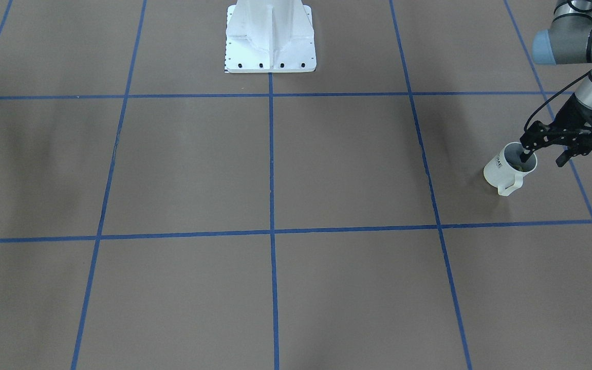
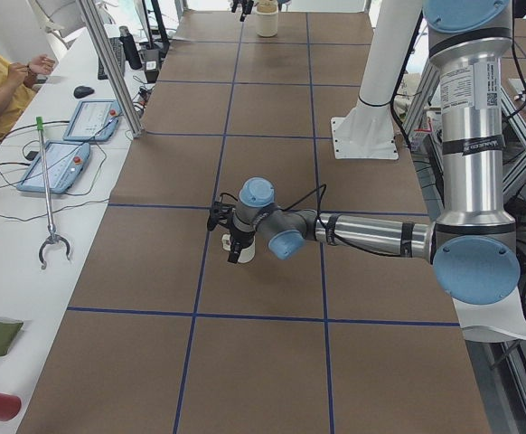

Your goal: Left arm hands cup to right arm to dump lemon

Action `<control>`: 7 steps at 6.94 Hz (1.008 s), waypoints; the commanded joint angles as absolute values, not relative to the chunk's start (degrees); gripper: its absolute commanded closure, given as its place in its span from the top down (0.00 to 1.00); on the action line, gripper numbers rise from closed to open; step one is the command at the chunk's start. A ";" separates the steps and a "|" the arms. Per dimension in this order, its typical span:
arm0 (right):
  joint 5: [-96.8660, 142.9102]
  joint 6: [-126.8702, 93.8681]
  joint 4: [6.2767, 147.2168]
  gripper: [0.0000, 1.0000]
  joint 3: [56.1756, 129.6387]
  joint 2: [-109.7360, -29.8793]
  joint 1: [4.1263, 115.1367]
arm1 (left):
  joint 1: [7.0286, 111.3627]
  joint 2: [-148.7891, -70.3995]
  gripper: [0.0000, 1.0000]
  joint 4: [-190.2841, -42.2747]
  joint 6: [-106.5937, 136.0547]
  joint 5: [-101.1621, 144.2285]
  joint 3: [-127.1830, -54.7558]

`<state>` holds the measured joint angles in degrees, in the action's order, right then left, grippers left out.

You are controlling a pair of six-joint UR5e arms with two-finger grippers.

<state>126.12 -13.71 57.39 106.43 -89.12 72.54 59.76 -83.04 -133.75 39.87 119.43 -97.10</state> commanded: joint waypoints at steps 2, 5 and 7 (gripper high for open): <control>126.04 -13.71 57.39 1.00 106.35 -89.21 72.60 | 58.36 -83.06 0.00 -134.03 39.55 119.27 -97.03; 126.12 -13.36 57.31 1.00 106.52 -88.86 72.51 | 58.62 -83.06 0.00 -134.03 39.46 120.05 -97.82; 126.21 -13.09 54.41 1.00 105.39 -84.58 72.51 | 61.76 -83.84 0.00 -130.28 39.46 126.35 -102.81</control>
